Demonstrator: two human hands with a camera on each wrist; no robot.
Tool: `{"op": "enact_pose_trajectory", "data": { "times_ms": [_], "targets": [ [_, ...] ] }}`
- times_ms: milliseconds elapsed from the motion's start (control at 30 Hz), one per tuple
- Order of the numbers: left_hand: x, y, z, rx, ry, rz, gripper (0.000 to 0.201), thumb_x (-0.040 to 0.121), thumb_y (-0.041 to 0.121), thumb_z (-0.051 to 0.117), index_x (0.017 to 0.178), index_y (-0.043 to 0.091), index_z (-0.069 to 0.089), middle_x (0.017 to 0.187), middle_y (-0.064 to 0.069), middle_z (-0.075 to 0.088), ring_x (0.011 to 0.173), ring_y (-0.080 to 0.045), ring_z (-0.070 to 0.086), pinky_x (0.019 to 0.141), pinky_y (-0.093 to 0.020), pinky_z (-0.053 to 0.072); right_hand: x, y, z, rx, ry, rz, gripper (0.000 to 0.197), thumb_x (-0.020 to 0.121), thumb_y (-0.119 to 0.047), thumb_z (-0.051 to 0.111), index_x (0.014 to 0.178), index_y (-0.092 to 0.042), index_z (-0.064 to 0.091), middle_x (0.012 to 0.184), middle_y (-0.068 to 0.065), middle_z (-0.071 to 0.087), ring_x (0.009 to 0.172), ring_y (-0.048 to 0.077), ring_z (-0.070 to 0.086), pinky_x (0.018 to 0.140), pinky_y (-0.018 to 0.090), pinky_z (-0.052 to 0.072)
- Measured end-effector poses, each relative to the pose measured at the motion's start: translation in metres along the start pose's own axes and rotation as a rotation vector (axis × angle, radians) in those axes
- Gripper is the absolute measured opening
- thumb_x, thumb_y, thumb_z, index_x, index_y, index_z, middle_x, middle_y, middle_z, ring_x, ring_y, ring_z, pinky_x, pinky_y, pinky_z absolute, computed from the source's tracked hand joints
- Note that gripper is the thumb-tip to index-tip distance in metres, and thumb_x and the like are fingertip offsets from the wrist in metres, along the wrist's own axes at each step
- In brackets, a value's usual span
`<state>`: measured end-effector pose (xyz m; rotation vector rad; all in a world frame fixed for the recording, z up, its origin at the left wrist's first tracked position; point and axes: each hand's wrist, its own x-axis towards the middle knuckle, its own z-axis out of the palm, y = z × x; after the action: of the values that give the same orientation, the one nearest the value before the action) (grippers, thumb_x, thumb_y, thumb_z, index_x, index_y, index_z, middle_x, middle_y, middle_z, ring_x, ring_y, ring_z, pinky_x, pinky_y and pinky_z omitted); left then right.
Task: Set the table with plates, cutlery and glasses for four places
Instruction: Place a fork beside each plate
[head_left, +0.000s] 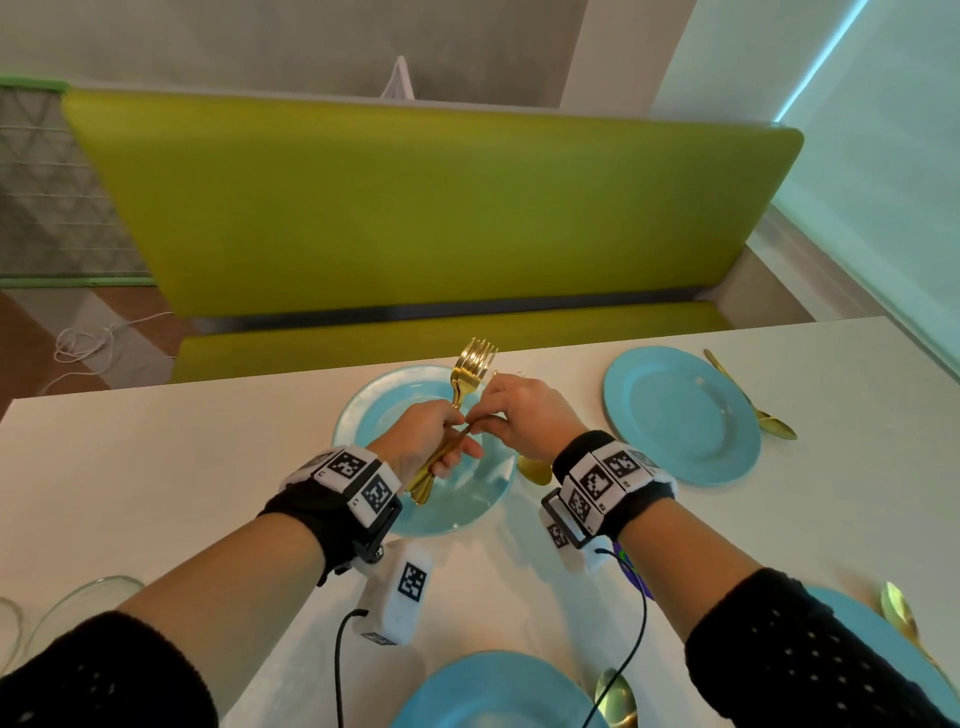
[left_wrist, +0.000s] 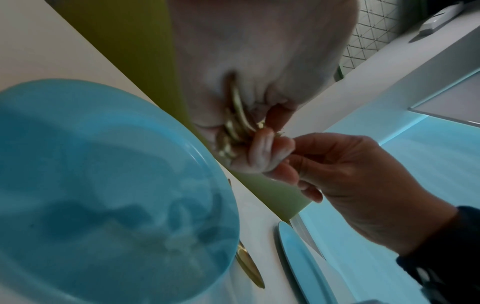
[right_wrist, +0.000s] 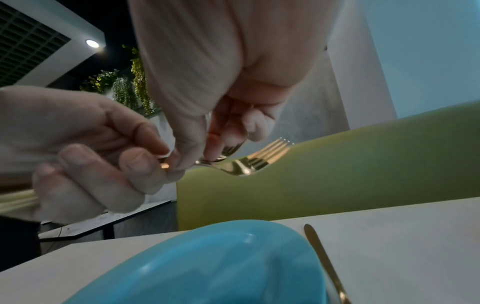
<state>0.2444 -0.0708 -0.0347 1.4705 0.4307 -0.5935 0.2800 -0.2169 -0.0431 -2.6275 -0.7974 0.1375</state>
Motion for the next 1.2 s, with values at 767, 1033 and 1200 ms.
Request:
{"op": "enact_pose_trajectory", "data": {
  "times_ms": [767, 1033, 1200],
  "targets": [
    [0.029, -0.007, -0.005, 0.027, 0.176, 0.061, 0.02, 0.099, 0.014, 0.03, 0.084, 0.015, 0.043, 0.076, -0.01, 0.06, 0.054, -0.014, 0.044, 0.049, -0.024, 0.035, -0.02, 0.124, 0.007, 0.219, -0.157, 1.093, 0.036, 0.086, -0.023, 0.064, 0.116, -0.005, 0.063, 0.113, 0.012, 0.064, 0.087, 0.019, 0.054, 0.047, 0.017, 0.031],
    [0.036, -0.004, -0.002, 0.03, 0.163, 0.064, 0.015, 0.099, 0.014, 0.03, 0.092, 0.011, 0.043, 0.076, -0.009, 0.06, 0.055, -0.013, 0.044, 0.048, -0.023, 0.035, -0.01, 0.116, 0.012, 0.03, -0.087, 1.148, 0.032, 0.084, -0.031, 0.065, 0.07, -0.006, 0.05, 0.059, 0.002, 0.043, 0.059, 0.017, 0.048, 0.04, 0.022, 0.025],
    [0.04, -0.004, -0.004, 0.032, 0.161, 0.061, 0.017, 0.099, 0.014, 0.03, 0.09, 0.012, 0.044, 0.077, -0.009, 0.06, 0.055, -0.013, 0.044, 0.048, -0.023, 0.035, -0.006, 0.123, 0.015, 0.081, 0.07, 1.16, 0.039, 0.076, -0.027, 0.075, 0.058, -0.01, 0.044, 0.066, 0.006, 0.055, 0.062, 0.022, 0.055, 0.042, 0.022, 0.034]
  ]
}}
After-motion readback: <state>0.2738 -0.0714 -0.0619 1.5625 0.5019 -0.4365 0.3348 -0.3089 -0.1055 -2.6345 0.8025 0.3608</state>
